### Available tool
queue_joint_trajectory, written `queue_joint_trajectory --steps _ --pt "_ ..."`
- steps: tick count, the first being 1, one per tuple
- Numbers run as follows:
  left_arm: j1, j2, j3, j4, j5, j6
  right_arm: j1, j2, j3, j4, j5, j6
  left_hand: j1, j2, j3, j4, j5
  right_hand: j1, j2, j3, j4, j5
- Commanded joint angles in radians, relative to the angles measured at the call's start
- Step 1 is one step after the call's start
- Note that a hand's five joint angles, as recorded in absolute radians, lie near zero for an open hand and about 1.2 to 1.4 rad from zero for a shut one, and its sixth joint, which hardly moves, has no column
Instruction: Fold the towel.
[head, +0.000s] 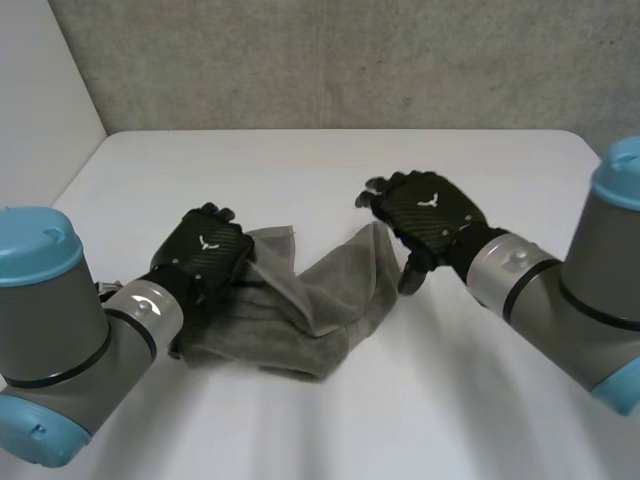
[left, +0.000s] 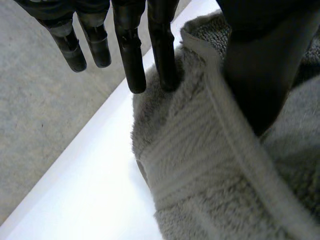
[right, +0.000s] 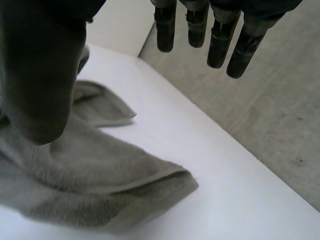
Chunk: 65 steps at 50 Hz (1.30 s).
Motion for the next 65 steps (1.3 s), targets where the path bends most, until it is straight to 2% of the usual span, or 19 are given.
queue_joint_trajectory --steps 1,9,14,16,17,19,23,33,37,43,48,51,55,62,64,65 --pt "-0.029 0.052 0.011 -0.007 0.001 -0.021 -0.036 -0.025 0.050 -0.013 -0.004 0.082 -0.038 -0.037 -0.053 -0.057 -0.017 -0.082 -0.058 -0.052 -0.080 -0.058" --pt "-0.024 0.075 0.008 -0.015 0.002 -0.018 -0.045 0.090 0.065 -0.054 -0.011 0.053 -0.056 -0.055 -0.053 -0.057 -0.035 -0.082 -0.058 -0.052 -0.080 -0.058" --pt "-0.010 0.115 0.005 -0.032 0.009 -0.018 -0.031 0.132 0.057 -0.068 -0.003 0.102 -0.132 -0.131 -0.053 -0.057 -0.111 -0.082 -0.058 -0.052 -0.080 -0.058" --pt "0.016 0.121 0.010 -0.046 0.015 -0.011 -0.015 0.140 0.059 -0.090 -0.001 0.204 -0.167 -0.166 -0.053 -0.057 -0.146 -0.082 -0.058 -0.052 -0.080 -0.058" --pt "0.016 0.121 0.010 -0.046 0.015 -0.011 -0.015 0.140 0.059 -0.090 -0.001 0.204 -0.167 -0.166 -0.053 -0.057 -0.147 -0.082 -0.058 -0.052 -0.080 -0.058" --pt "0.054 0.120 0.018 -0.055 0.019 -0.009 0.008 0.147 0.063 -0.136 0.000 0.331 -0.167 -0.166 -0.053 -0.057 -0.147 -0.082 -0.058 -0.052 -0.080 -0.058" --pt "0.085 0.106 0.040 -0.066 0.021 -0.009 0.039 0.159 0.063 -0.192 0.009 0.407 -0.161 -0.161 -0.053 -0.057 -0.141 -0.082 -0.058 -0.052 -0.080 -0.058" --pt "0.093 0.034 0.071 -0.153 0.150 -0.015 0.078 0.346 -0.059 -0.225 0.014 0.402 -0.126 -0.125 -0.053 -0.057 -0.106 -0.022 0.002 -0.052 -0.080 0.002" --pt "0.088 0.034 0.070 -0.162 0.157 -0.017 0.082 0.390 -0.092 -0.209 0.017 0.381 -0.120 -0.119 -0.053 -0.057 -0.100 -0.007 0.016 -0.052 -0.080 0.017" --pt "0.086 0.036 0.067 -0.164 0.157 -0.018 0.088 0.419 -0.111 -0.196 0.091 0.273 -0.079 -0.078 -0.053 -0.057 -0.059 0.040 0.063 -0.052 -0.080 0.064" --pt "0.093 0.036 0.065 -0.164 0.156 -0.018 0.088 0.416 -0.110 -0.193 0.104 0.260 0.009 0.010 -0.053 -0.057 0.030 0.040 0.063 -0.052 -0.080 0.064" --pt "0.097 0.036 0.064 -0.162 0.156 -0.017 0.088 0.405 -0.101 -0.191 0.101 0.260 0.135 0.136 -0.053 -0.057 0.156 0.046 0.069 -0.052 -0.080 0.070" --pt "0.114 0.033 0.057 -0.164 0.157 -0.017 0.088 0.400 -0.099 -0.191 0.091 0.258 0.349 0.350 -0.053 -0.057 0.369 0.250 0.274 -0.052 -0.080 0.274" --pt "0.123 0.022 0.056 -0.164 0.157 -0.018 0.088 0.454 -0.128 -0.191 0.063 0.258 0.479 0.480 -0.053 -0.057 0.499 0.506 0.530 -0.052 -0.080 0.531" --pt "0.122 0.017 0.057 -0.165 0.157 -0.018 0.090 0.469 -0.142 -0.191 0.048 0.260 0.552 0.553 -0.053 -0.057 0.573 0.775 0.799 -0.052 -0.080 0.799" --pt "0.122 0.014 0.057 -0.165 0.157 -0.020 0.090 0.469 -0.142 -0.191 0.048 0.260 0.631 0.631 -0.053 -0.057 0.651 0.777 0.800 -0.052 -0.080 0.801"
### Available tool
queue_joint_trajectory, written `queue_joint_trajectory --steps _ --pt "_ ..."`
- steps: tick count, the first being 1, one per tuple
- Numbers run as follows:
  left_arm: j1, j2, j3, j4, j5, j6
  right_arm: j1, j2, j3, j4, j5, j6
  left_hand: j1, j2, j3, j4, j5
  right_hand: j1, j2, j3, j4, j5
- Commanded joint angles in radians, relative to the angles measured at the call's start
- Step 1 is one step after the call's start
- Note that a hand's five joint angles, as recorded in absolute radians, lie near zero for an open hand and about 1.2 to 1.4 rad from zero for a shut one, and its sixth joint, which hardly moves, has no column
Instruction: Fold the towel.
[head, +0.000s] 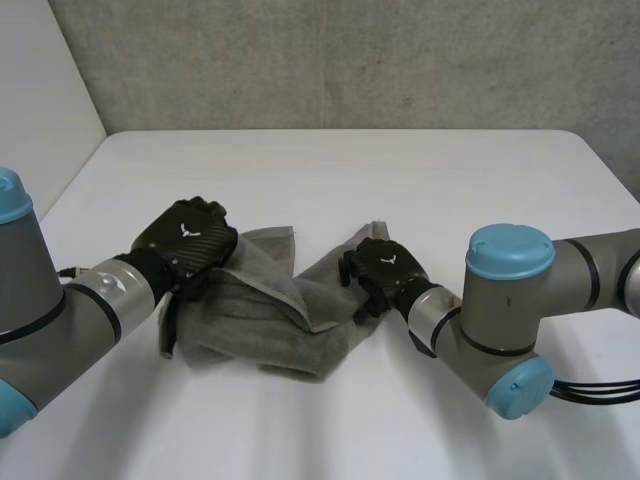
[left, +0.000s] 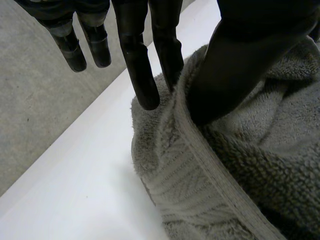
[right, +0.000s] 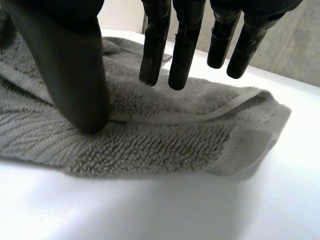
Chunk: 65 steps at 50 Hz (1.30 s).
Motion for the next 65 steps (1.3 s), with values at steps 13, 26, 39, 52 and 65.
queue_joint_trajectory --steps 13,26,39,52,65 --pt "-0.002 0.001 0.013 -0.029 -0.001 -0.004 0.014 -0.023 -0.019 0.000 -0.042 0.022 0.239 0.241 -0.053 -0.057 0.242 0.406 0.399 -0.052 -0.080 0.411" --pt "0.020 -0.005 -0.002 -0.066 -0.006 -0.004 -0.003 -0.063 0.012 0.119 -0.053 0.001 0.315 0.317 -0.053 -0.057 0.318 0.646 0.638 -0.052 -0.080 0.651" --pt "0.058 -0.044 0.206 -0.052 0.003 -0.031 -0.042 -0.212 -0.115 0.157 -0.071 -0.279 0.315 0.317 -0.053 -0.057 0.318 0.646 0.638 -0.052 -0.080 0.651" --pt "0.026 -0.053 0.614 0.499 -0.058 -0.109 -0.092 -0.342 -0.456 -0.268 0.044 -0.310 0.315 0.317 -0.053 -0.057 0.318 0.646 0.638 -0.052 -0.080 0.651" --pt "0.140 0.089 0.257 0.503 0.223 -0.226 -0.146 -0.436 -0.080 -0.172 -0.108 -0.412 0.315 0.317 -0.053 -0.057 0.318 0.646 0.638 -0.052 -0.080 0.651"
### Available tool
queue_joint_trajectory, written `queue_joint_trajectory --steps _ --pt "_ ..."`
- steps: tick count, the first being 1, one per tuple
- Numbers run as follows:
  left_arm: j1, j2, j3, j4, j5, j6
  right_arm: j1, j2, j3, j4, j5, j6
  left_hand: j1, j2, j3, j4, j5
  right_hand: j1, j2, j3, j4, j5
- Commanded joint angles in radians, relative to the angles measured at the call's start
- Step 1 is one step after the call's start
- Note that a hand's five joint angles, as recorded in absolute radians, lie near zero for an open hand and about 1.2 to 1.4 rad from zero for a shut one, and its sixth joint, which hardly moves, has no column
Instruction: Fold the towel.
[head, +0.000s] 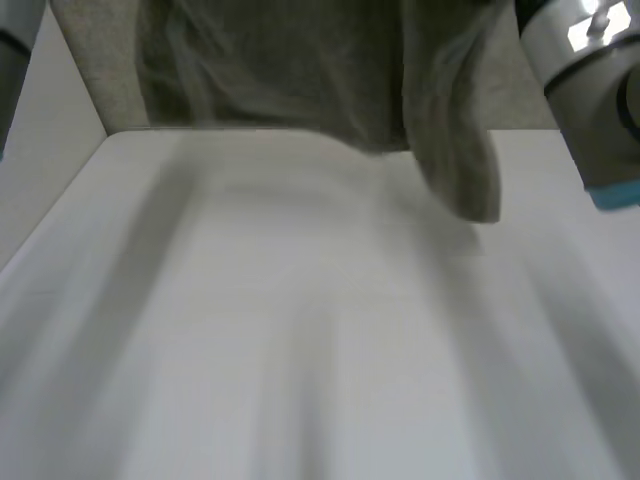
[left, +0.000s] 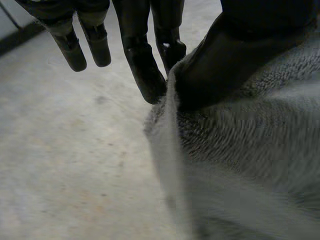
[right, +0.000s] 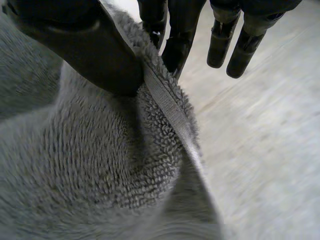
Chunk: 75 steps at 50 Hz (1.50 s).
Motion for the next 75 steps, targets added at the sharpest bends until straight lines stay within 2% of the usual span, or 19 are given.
queue_joint_trajectory --steps 1,7,10,14,15,16,18,28,29,30,32,42,49,61,66,68,71,73,75 --pt "0.080 0.043 -0.317 -0.028 0.203 -0.020 -0.013 -0.044 0.310 0.038 -0.089 -0.136 0.140 0.058 -0.051 -0.057 0.071 0.113 0.080 -0.052 -0.080 0.062" --pt "0.146 -0.011 -0.543 -0.027 0.222 0.022 -0.010 -0.016 0.543 0.021 -0.129 -0.326 0.140 0.058 -0.051 -0.057 0.071 0.113 0.080 -0.052 -0.080 0.062" --pt "0.146 -0.054 -0.577 -0.033 0.223 0.060 -0.004 0.017 0.583 0.023 -0.128 -0.362 0.140 0.058 -0.051 -0.057 0.071 0.113 0.080 -0.052 -0.080 0.062" --pt "0.135 -0.153 -0.629 -0.101 0.213 0.230 0.030 0.091 0.645 0.041 -0.103 -0.425 0.140 0.058 -0.051 -0.057 0.071 0.113 0.080 -0.052 -0.080 0.062" --pt "0.132 -0.170 -0.629 -0.147 0.209 0.291 0.039 0.096 0.655 0.053 -0.091 -0.423 0.140 0.058 -0.051 -0.057 0.071 0.113 0.080 -0.052 -0.080 0.062" --pt "0.132 -0.171 -0.629 -0.148 0.209 0.292 0.039 0.096 0.656 0.053 -0.091 -0.423 0.140 0.058 -0.051 -0.057 0.071 0.113 0.080 -0.052 -0.080 0.062" --pt "0.132 -0.175 -0.614 -0.238 0.196 0.376 0.044 0.093 0.663 0.069 -0.062 -0.409 0.140 0.058 -0.051 -0.057 0.071 0.113 0.080 -0.052 -0.080 0.062" --pt "0.132 -0.163 -0.588 -0.313 0.166 0.385 0.044 0.093 0.651 0.066 0.035 -0.285 0.140 0.058 -0.051 -0.057 0.071 0.108 0.075 -0.052 -0.080 0.057" --pt "0.132 -0.158 -0.592 -0.315 0.166 0.385 0.042 0.100 0.651 0.066 0.045 -0.258 0.140 0.058 -0.051 -0.057 0.071 -0.096 -0.128 -0.052 -0.080 -0.146" --pt "0.132 -0.158 -0.592 -0.315 0.166 0.385 0.042 0.100 0.651 0.066 0.046 -0.257 0.140 0.058 -0.051 -0.057 0.071 -0.098 -0.130 -0.052 -0.080 -0.148" --pt "0.132 -0.143 -0.599 -0.315 0.166 0.384 0.041 0.126 0.642 0.063 0.068 -0.201 0.140 0.058 -0.051 -0.057 0.071 -0.513 -0.545 -0.052 -0.080 -0.563" --pt "0.134 -0.131 -0.600 -0.332 0.166 0.358 0.010 0.183 0.600 0.070 0.164 -0.058 0.140 0.058 -0.051 -0.057 0.071 -0.682 -0.714 -0.052 -0.080 -0.732" --pt "0.155 -0.131 -0.600 -0.333 0.166 0.356 -0.047 0.186 0.593 0.104 0.174 -0.001 0.140 0.058 -0.051 -0.057 0.071 -0.661 -0.694 -0.052 -0.080 -0.712" --pt "0.163 -0.131 -0.599 -0.339 0.166 0.349 -0.142 0.171 0.610 0.225 0.165 0.006 0.140 0.058 -0.051 -0.057 0.071 -0.553 -0.585 -0.052 -0.080 -0.603" --pt "0.163 -0.131 -0.595 -0.344 0.166 0.315 -0.163 0.162 0.622 0.230 0.164 0.005 0.140 0.058 -0.051 -0.057 0.071 -0.333 -0.365 -0.052 -0.080 -0.383" --pt "0.163 -0.132 -0.592 -0.344 0.166 0.301 -0.179 0.145 0.625 0.231 0.162 0.005 0.140 0.058 -0.051 -0.057 0.071 -0.175 -0.207 -0.052 -0.080 -0.225" --pt "0.164 -0.132 -0.592 -0.344 0.166 0.299 -0.185 0.131 0.628 0.231 0.161 0.005 0.140 0.058 -0.051 -0.057 0.071 -0.121 -0.154 -0.052 -0.080 -0.172" --pt "0.164 -0.132 -0.594 -0.346 0.166 0.299 -0.195 0.096 0.642 0.230 0.151 0.003 0.140 0.058 -0.051 -0.057 0.071 0.111 0.079 -0.052 -0.080 0.061" --pt "0.164 -0.132 -0.595 -0.346 0.166 0.299 -0.199 0.079 0.646 0.230 0.148 0.002 0.140 0.058 -0.051 -0.057 0.071 0.113 0.080 -0.052 -0.080 0.062"
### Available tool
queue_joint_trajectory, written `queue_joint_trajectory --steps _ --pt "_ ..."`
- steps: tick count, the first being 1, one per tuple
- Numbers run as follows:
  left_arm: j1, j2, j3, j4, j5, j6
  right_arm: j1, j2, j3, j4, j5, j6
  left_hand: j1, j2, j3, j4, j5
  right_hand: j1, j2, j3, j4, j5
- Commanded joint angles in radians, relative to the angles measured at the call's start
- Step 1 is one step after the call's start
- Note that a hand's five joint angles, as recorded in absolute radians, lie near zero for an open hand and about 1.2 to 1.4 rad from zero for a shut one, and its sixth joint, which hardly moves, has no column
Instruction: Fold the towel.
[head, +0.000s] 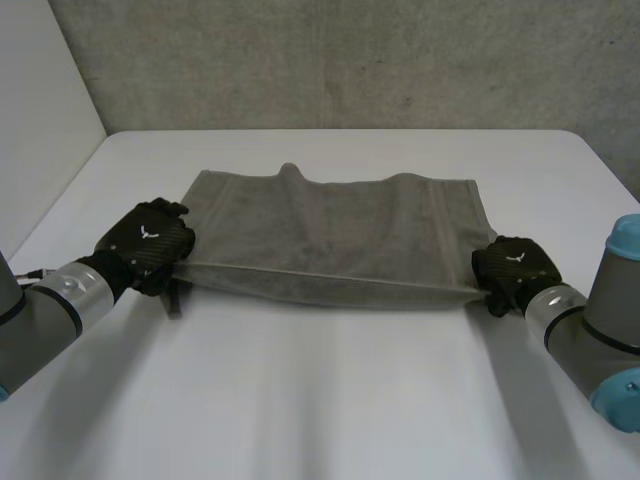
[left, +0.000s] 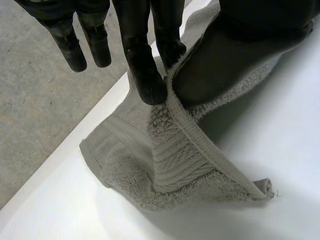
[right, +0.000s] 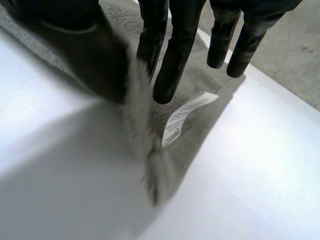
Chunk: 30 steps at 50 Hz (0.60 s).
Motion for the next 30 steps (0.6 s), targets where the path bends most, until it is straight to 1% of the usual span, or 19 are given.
queue_joint_trajectory --steps 1,7,11,12,13,14,15,17,18,20,23,25,30 --pt "0.001 -0.002 -0.002 -0.002 0.000 -0.008 -0.019 -0.079 0.021 -0.004 -0.022 -0.003 0.140 0.052 -0.051 -0.057 0.045 0.184 0.193 -0.052 -0.076 0.198" --pt "0.001 -0.013 -0.002 0.000 -0.003 -0.010 -0.021 -0.111 0.030 -0.004 -0.052 -0.003 0.140 0.052 -0.051 -0.057 0.045 0.184 0.193 -0.052 -0.076 0.198" --pt "-0.004 -0.023 -0.002 0.000 -0.047 -0.012 -0.024 -0.119 0.032 -0.004 -0.069 -0.003 0.140 0.052 -0.051 -0.057 0.045 0.184 0.193 -0.052 -0.076 0.198" --pt "-0.008 -0.034 -0.002 0.000 -0.069 -0.012 -0.026 -0.119 0.030 -0.004 -0.069 -0.003 0.068 -0.020 -0.051 -0.057 -0.027 0.184 0.193 -0.052 -0.076 0.198" --pt "-0.008 -0.034 -0.002 0.000 -0.069 -0.012 -0.026 -0.119 0.030 -0.004 -0.069 -0.003 0.067 -0.021 -0.051 -0.057 -0.028 0.184 0.193 -0.052 -0.076 0.198" --pt "-0.014 -0.049 0.001 0.000 -0.090 -0.012 -0.026 -0.119 0.030 -0.004 -0.071 -0.004 -0.084 -0.172 -0.051 -0.057 -0.179 0.184 0.193 -0.052 -0.076 0.198" --pt "-0.014 -0.050 0.001 0.000 -0.090 -0.012 -0.026 -0.119 0.030 -0.004 -0.071 -0.005 -0.086 -0.174 -0.051 -0.057 -0.181 0.184 0.193 -0.052 -0.076 0.198" --pt "-0.021 -0.074 0.003 0.002 -0.138 -0.012 -0.030 -0.119 0.029 -0.004 -0.071 -0.005 -0.211 -0.300 -0.051 -0.057 -0.306 0.184 0.193 -0.052 -0.076 0.198" --pt "-0.021 -0.074 0.003 0.002 -0.138 -0.012 -0.030 -0.119 0.029 -0.004 -0.071 -0.005 -0.212 -0.300 -0.051 -0.057 -0.307 0.184 0.193 -0.052 -0.076 0.198" --pt "-0.033 -0.082 0.006 0.003 -0.181 -0.012 -0.041 -0.119 0.029 -0.003 -0.072 -0.006 -0.314 -0.402 -0.051 -0.057 -0.409 0.184 0.193 -0.052 -0.076 0.198" --pt "-0.041 -0.083 0.006 0.006 -0.201 -0.012 -0.042 -0.119 0.027 -0.003 -0.072 -0.006 -0.338 -0.426 -0.051 -0.057 -0.433 0.184 0.193 -0.052 -0.076 0.198" --pt "-0.044 -0.085 0.009 0.014 -0.233 -0.012 -0.056 -0.123 0.027 -0.001 -0.072 -0.006 -0.358 -0.447 -0.051 -0.057 -0.454 0.184 0.193 -0.052 -0.076 0.198" --pt "-0.047 -0.086 0.010 0.020 -0.253 -0.012 -0.087 -0.137 0.030 0.007 -0.074 -0.008 -0.391 -0.479 -0.051 -0.057 -0.486 0.184 0.193 -0.052 -0.076 0.198"
